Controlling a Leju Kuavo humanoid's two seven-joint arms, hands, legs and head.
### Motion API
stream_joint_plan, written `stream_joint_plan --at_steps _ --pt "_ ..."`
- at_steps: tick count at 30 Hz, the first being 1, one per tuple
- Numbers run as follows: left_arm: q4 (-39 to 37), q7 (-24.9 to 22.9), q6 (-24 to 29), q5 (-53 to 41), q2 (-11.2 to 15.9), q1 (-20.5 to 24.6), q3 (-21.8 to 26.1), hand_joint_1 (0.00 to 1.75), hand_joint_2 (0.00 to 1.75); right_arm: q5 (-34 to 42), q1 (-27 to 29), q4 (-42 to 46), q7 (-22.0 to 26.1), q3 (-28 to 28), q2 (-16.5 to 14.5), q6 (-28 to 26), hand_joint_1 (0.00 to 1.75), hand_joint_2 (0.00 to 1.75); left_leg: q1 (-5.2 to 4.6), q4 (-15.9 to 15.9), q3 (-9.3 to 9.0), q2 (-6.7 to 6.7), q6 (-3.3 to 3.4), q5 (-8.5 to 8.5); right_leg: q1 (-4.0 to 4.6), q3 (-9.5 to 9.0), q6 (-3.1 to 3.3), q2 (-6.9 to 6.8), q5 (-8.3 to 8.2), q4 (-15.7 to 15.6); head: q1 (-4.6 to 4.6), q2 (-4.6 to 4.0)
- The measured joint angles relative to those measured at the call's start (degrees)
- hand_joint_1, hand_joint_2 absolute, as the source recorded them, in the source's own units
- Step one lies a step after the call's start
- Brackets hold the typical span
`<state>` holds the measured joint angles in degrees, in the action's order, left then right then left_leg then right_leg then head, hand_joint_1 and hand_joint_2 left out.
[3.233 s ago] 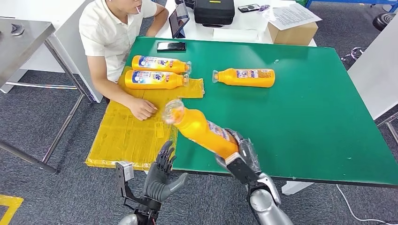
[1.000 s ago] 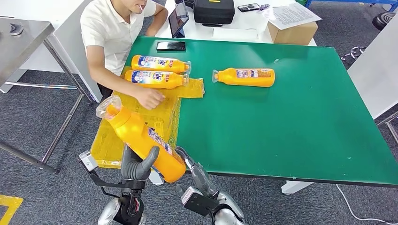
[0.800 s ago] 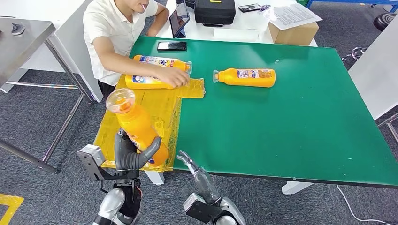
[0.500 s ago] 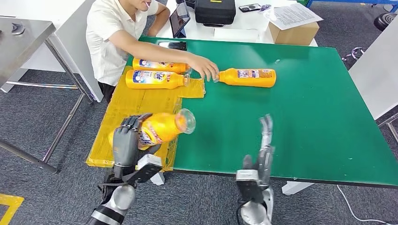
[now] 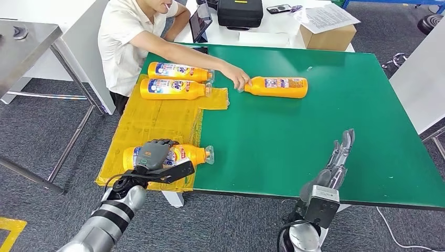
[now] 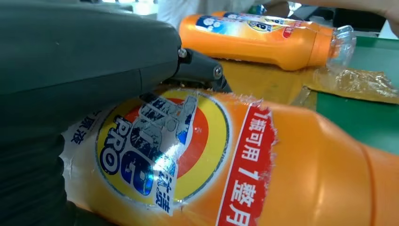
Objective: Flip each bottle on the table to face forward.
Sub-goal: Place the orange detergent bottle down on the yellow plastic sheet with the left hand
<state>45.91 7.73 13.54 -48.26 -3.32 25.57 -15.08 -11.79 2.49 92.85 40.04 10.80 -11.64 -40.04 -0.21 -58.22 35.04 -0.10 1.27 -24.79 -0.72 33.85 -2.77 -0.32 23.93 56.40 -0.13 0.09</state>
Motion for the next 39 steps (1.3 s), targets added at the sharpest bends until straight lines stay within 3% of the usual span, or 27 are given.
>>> stream_joint_plan --at_steps 2,5,6,7,15,22,27,30,31,34,39 --pt "-2.89 0.75 -2.48 1.68 0.17 2.42 0.62 1.47 1.75 0.88 -0.34 -0.71 0.0 0.81 0.08 0.0 0.0 0.0 -0.01 0.0 -0.04 0.03 0.0 0.0 -0.01 -0.06 0.0 -0.03 0.0 0.0 0.01 0.0" --pt "-6.03 1.24 -4.41 3.16 0.37 4.77 1.33 0.34 1.75 1.83 -0.67 -1.6 0.0 1.75 0.26 0.0 0.0 0.0 -0.01 0.0 -0.09 0.02 0.0 0.0 0.0 -0.09 0.0 -0.03 0.0 0.0 0.0 0.0" --pt "-6.89 1.33 -4.95 3.66 0.39 5.36 1.55 0.08 1.75 2.2 -0.76 -1.88 0.0 2.06 0.37 0.0 0.0 0.0 -0.01 0.01 -0.12 0.02 -0.01 0.0 0.0 -0.11 0.0 -0.03 0.0 0.0 0.0 0.0" --pt "-7.65 1.39 -5.44 4.04 0.39 5.86 1.76 0.02 1.75 2.54 -0.84 -2.15 0.0 2.38 0.49 0.0 0.0 0.0 -0.01 0.01 -0.14 0.02 -0.01 0.0 0.0 -0.12 0.0 -0.03 0.0 0.01 0.0 0.0" --pt "-11.88 2.37 -10.37 6.05 0.45 8.24 2.25 0.0 1.75 3.55 -1.04 -3.94 0.0 3.74 1.32 0.02 0.0 0.0 0.0 0.01 -0.22 0.03 -0.05 0.05 0.0 -0.21 0.01 -0.04 0.0 0.04 0.0 0.0" --pt "-12.71 7.56 -24.3 14.0 0.83 10.04 3.03 0.0 1.75 3.44 -1.38 -4.82 0.0 3.85 2.05 0.02 0.0 0.0 -0.02 0.03 -0.52 0.18 -0.06 0.03 -0.02 -0.57 0.01 -0.17 0.03 0.02 0.0 0.0" --pt "-12.77 8.24 -25.74 14.77 1.06 10.14 3.33 0.0 1.75 3.44 -1.54 -5.22 0.0 3.98 2.36 0.02 0.0 0.0 -0.02 0.03 -0.62 0.19 -0.05 0.04 -0.02 -0.67 0.01 -0.17 0.03 0.02 -0.01 0.0" --pt "-12.79 8.46 -26.87 15.64 1.2 10.21 3.41 0.0 0.44 3.43 -1.58 -5.41 0.0 4.16 2.5 0.02 0.0 0.0 -0.02 0.03 -0.68 0.19 -0.05 0.05 -0.02 -0.73 0.01 -0.17 0.03 0.02 -0.01 0.0" --pt "-12.79 8.63 -27.49 16.1 1.28 10.27 3.43 0.0 0.44 3.41 -1.62 -5.51 0.0 4.24 2.54 0.02 0.0 0.0 -0.02 0.03 -0.7 0.19 -0.05 0.05 -0.02 -0.74 0.01 -0.17 0.03 0.03 -0.01 0.0" --pt "-12.49 9.65 -28.41 18.09 1.43 10.12 3.45 0.0 1.75 3.14 -1.75 -5.78 0.0 4.32 2.55 0.02 0.0 0.0 -0.02 0.03 -0.71 0.2 -0.05 0.05 -0.02 -0.74 0.01 -0.18 0.03 0.02 -0.01 0.0" --pt "-6.83 16.54 -27.32 27.56 0.44 5.06 3.4 0.0 1.75 2.74 -1.64 -5.83 0.0 4.29 2.66 0.01 0.0 0.0 -0.04 0.02 -0.58 0.14 -0.05 0.05 -0.05 -0.57 0.01 -0.16 0.03 0.02 0.01 0.0"
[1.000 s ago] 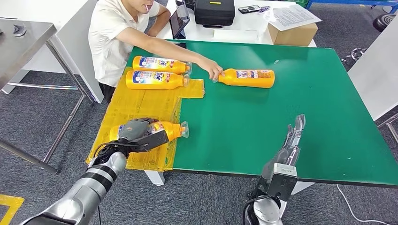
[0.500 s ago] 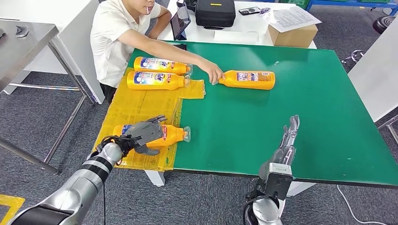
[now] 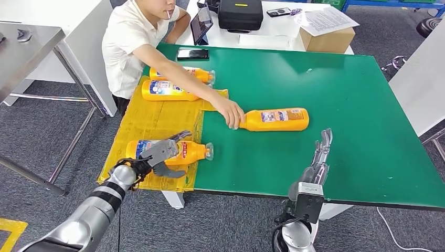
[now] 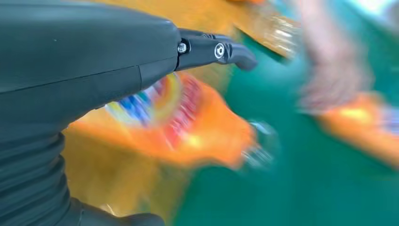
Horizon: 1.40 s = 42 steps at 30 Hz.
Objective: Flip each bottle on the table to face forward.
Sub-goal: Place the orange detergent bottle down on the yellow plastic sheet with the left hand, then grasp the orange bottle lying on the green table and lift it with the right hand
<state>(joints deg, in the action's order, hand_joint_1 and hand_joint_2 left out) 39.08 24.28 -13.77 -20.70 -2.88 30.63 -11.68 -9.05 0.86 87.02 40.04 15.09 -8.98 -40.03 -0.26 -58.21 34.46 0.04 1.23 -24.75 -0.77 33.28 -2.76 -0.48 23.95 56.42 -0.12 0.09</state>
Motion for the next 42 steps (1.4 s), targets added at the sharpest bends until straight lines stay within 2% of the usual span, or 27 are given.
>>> stream_joint_plan --at_steps 3,6,8,12,16,20,22,26,30,37,39,42 --pt "7.05 4.93 6.06 3.86 -1.63 -5.28 -0.07 0.0 1.75 -0.68 0.61 0.18 0.0 -0.08 0.14 -0.01 0.0 0.0 -0.03 -0.02 0.22 0.0 0.01 0.0 -0.02 0.24 -0.01 0.0 0.0 -0.01 -0.01 0.0" --pt "15.42 7.49 17.26 4.2 -4.31 -9.61 -0.16 0.0 1.75 -1.6 1.46 0.6 0.0 -0.14 0.25 -0.01 0.0 0.0 -0.05 -0.03 0.46 0.03 0.01 0.0 -0.03 0.45 -0.02 -0.02 -0.01 -0.01 -0.02 0.0" --pt "20.32 8.85 22.77 5.25 -6.32 -11.49 -0.19 0.0 1.75 -2.18 1.9 0.78 0.0 -0.17 0.26 -0.01 0.0 0.0 -0.05 -0.03 0.55 0.03 0.01 0.0 -0.03 0.52 -0.02 -0.01 -0.02 -0.01 -0.02 0.0" --pt "28.49 10.11 27.84 9.5 -9.01 -14.44 -0.7 0.0 1.75 -3.6 2.65 1.04 0.0 -0.21 0.22 -0.01 0.0 0.0 -0.05 -0.03 0.6 0.02 0.01 -0.01 -0.02 0.59 -0.02 0.0 -0.01 -0.01 -0.02 0.0" --pt "34.46 10.08 34.44 12.78 -9.53 -16.63 -2.57 0.0 1.75 -12.63 3.06 0.57 0.0 -0.68 0.27 -0.01 0.0 0.0 -0.01 -0.03 0.61 0.01 0.01 -0.01 0.0 0.64 -0.02 0.0 -0.01 -0.01 -0.02 0.0" --pt "37.53 9.67 36.51 13.28 -9.54 -17.63 -3.82 0.0 1.75 -17.0 3.19 -0.24 -0.01 -1.1 0.33 -0.01 0.0 1.75 0.0 -0.02 0.62 0.01 0.01 0.0 0.01 0.63 -0.01 -0.01 -0.01 -0.01 -0.02 0.0" --pt "38.07 8.71 38.87 12.01 -9.54 -17.79 -4.55 0.0 1.75 -22.83 3.4 -0.47 -0.01 -1.85 0.33 -0.01 0.0 1.75 -0.01 -0.02 0.62 0.0 0.01 0.0 0.0 0.63 -0.01 0.0 -0.01 -0.01 -0.02 0.0" --pt "37.74 5.97 44.95 8.62 -9.64 -17.77 -7.42 0.0 1.75 -45.65 3.76 -1.08 0.01 -6.69 -0.25 -0.04 0.0 1.75 -0.04 -0.03 0.65 0.04 0.02 0.0 -0.03 0.64 -0.02 -0.03 -0.02 -0.04 -0.03 0.0" --pt "36.18 4.88 44.67 9.79 -10.41 -18.19 -11.6 0.0 1.75 -59.34 2.98 -2.7 -0.08 -14.45 -0.42 -0.09 0.0 1.75 -0.1 -0.03 0.7 0.11 0.07 0.01 -0.07 0.64 -0.04 -0.06 -0.03 -0.06 -0.02 0.0" --pt "33.79 4.38 42.72 12.99 -10.77 -19.59 -17.93 0.0 1.75 -67.41 -1.29 -7.69 -0.82 -24.6 2.42 -0.1 0.0 1.75 -0.15 -0.05 0.73 0.1 0.11 -0.01 -0.12 0.66 -0.07 -0.05 -0.05 -0.09 -0.03 0.0" --pt "33.45 4.14 42.5 13.48 -10.78 -19.65 -18.55 0.0 1.75 -67.93 -2.57 -9.98 -3.27 -25.52 3.47 -0.1 0.0 1.75 -0.14 -0.04 0.73 0.1 0.11 -0.01 -0.1 0.66 -0.07 -0.05 -0.05 -0.08 -0.03 0.0" --pt "33.25 3.62 41.97 13.68 -10.78 -19.66 -18.98 0.0 1.75 -68.17 -4.55 -15.07 -9.49 -24.34 5.88 -0.1 0.0 1.75 -0.13 -0.04 0.72 0.09 0.11 0.0 -0.09 0.66 -0.07 -0.04 -0.05 -0.07 -0.04 0.0"
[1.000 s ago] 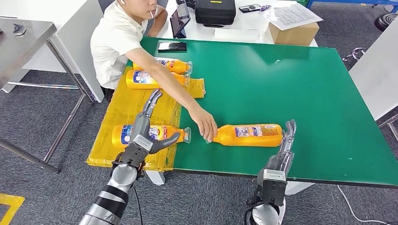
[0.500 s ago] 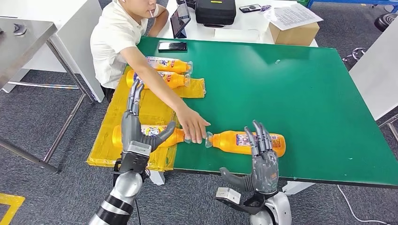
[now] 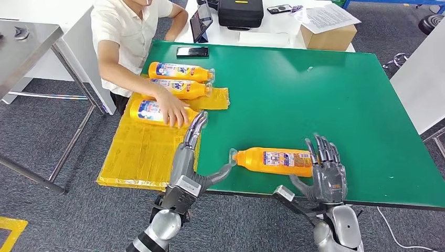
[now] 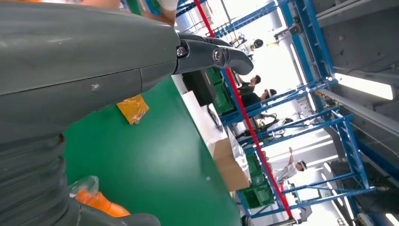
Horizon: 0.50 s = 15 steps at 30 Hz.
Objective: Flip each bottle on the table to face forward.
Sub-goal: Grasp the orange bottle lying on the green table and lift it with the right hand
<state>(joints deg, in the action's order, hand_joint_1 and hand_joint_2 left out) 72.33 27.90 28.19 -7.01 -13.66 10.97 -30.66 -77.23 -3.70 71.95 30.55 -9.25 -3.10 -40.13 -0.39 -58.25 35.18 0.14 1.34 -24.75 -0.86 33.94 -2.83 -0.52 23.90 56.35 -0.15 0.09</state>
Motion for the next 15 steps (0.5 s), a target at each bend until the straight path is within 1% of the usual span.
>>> stream_joint_plan --at_steps 5,8,11,15 --pt "-0.01 -1.19 -0.63 -1.04 0.0 -0.03 -0.39 0.0 1.75 2.41 -2.89 -7.79 -6.15 5.26 3.54 0.21 0.0 1.75 0.0 0.0 0.01 0.0 0.0 0.01 0.0 0.0 0.0 0.0 0.0 0.01 0.0 0.0" --pt "-0.01 -1.3 -0.91 -1.87 0.0 -0.04 -0.61 0.0 1.75 5.66 -5.5 -13.73 -9.3 10.09 5.72 1.58 0.0 1.75 0.0 0.0 0.03 0.01 0.01 0.01 -0.01 0.0 0.0 -0.02 0.0 0.01 0.01 0.0" --pt "-0.01 -1.3 -1.28 -2.03 -0.01 -0.02 -1.06 0.0 1.75 8.62 -8.4 -18.34 -9.98 14.62 7.69 3.38 0.0 1.75 -0.01 0.0 0.04 0.02 0.02 0.02 -0.01 0.0 0.0 -0.02 0.0 0.01 0.01 0.0" --pt "-0.01 -1.3 -1.47 -2.02 -0.02 -0.01 -1.34 0.0 1.75 10.08 -11.12 -22.24 -10.07 18.06 9.0 4.48 0.0 1.75 -0.01 -0.02 0.03 0.02 0.04 0.03 -0.02 0.0 -0.01 -0.03 0.0 0.0 0.0 0.0"
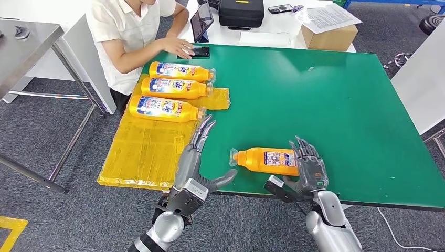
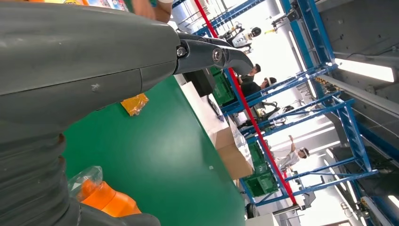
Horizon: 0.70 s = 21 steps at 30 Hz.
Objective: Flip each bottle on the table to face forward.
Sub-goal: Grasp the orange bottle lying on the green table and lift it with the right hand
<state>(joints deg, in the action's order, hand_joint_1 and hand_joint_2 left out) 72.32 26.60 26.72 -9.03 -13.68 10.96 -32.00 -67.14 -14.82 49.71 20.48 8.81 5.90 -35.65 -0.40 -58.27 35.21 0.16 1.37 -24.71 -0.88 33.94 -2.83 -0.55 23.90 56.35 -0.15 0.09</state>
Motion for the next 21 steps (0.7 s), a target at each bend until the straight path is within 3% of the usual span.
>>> stream_joint_plan --at_steps 11,19,21 --pt "0.0 0.0 -0.69 0.08 -0.02 0.19 -0.64 0.0 1.75 2.38 -2.79 -4.14 0.59 3.42 0.93 1.9 0.0 1.75 0.01 0.0 -0.03 -0.02 0.0 0.0 0.01 0.0 0.0 0.02 0.0 0.0 0.0 0.0" --pt "-0.42 -0.29 -1.55 1.26 -0.28 0.99 -1.43 0.0 1.75 3.56 -7.01 -8.09 -4.15 7.91 1.66 9.79 0.0 1.75 0.01 0.0 -0.47 -0.31 0.02 -0.06 0.01 -0.26 0.0 0.19 -0.03 -0.04 0.0 0.0" --pt "-0.44 -1.06 -2.53 2.12 -0.28 1.06 -1.44 0.0 1.75 4.04 -8.0 -8.52 -6.2 9.0 2.39 12.94 0.79 1.75 0.01 0.0 -0.68 -0.36 0.06 -0.12 0.01 -0.42 0.0 0.25 -0.02 -0.06 0.0 0.0"
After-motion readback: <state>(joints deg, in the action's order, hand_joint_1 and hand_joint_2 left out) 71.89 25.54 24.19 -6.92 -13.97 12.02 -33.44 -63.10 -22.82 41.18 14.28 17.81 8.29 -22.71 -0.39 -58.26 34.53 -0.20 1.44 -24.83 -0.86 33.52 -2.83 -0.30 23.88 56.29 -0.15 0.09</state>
